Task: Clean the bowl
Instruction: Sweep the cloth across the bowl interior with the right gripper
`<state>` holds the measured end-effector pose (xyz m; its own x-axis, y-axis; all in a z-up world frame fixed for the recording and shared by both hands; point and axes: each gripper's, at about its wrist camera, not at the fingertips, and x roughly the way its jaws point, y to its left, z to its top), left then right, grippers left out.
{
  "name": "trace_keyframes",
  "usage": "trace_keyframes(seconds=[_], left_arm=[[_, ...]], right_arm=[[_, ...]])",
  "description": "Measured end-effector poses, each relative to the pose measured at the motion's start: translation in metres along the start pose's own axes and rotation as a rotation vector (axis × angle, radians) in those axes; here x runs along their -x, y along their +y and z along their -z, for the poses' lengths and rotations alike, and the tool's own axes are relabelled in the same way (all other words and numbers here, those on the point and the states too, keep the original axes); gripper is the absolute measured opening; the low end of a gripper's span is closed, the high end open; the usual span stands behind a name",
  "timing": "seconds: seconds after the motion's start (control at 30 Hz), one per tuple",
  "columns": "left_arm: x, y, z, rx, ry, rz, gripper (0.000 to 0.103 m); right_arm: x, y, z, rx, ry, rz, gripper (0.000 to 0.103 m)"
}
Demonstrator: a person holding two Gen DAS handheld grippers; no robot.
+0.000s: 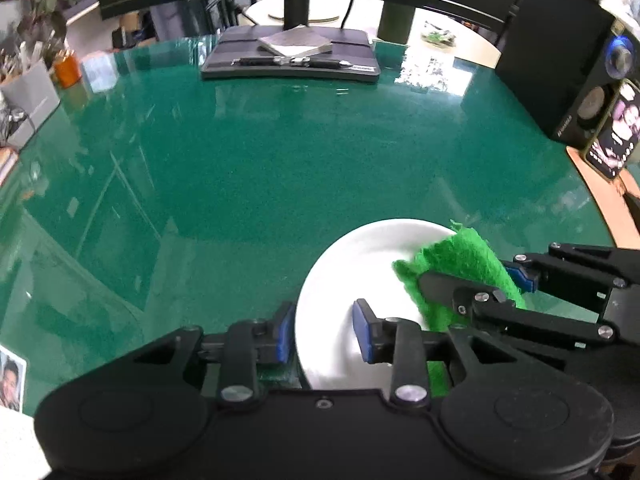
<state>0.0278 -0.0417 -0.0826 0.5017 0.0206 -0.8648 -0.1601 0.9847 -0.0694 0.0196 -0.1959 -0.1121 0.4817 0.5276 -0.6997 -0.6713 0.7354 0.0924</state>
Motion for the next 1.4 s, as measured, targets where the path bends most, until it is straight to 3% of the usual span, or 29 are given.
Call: trace_keyframes(seconds=[0.2, 0.4, 0.6, 0.73, 0.87, 1.2, 1.4], left_arm=[[0.001, -0.003, 0.000, -0.012, 0.001, 0.002, 0.034], [0.004, -0.006, 0.005, -0.029, 0.003, -0.014, 0.033], [0.011, -0.010, 0.012, -0.084, 0.027, 0.023, 0.028], [0.017, -0.009, 0.005, -0.093, -0.041, 0.016, 0.028], [0.007, -0.015, -0.003, -0.124, -0.009, 0.011, 0.024], [-0.001, -0.014, -0.003, -0.072, 0.008, 0.001, 0.026], [0.002, -0.017, 0.000, -0.082, 0.008, -0.021, 0.026]], right_arm=[[0.019, 0.003, 0.012, -0.013, 0.015, -0.017, 0.027], [0.010, -0.004, 0.001, -0.021, -0.017, 0.033, 0.022], [-0.002, -0.012, -0.007, -0.053, -0.024, 0.001, 0.023], [0.001, -0.018, -0.007, -0.073, -0.025, -0.029, 0.022], [0.000, -0.021, -0.008, -0.079, -0.024, -0.045, 0.023], [0.022, -0.020, 0.012, -0.101, -0.013, -0.051, 0.023], [0.014, -0.020, 0.007, -0.084, -0.024, -0.019, 0.021]])
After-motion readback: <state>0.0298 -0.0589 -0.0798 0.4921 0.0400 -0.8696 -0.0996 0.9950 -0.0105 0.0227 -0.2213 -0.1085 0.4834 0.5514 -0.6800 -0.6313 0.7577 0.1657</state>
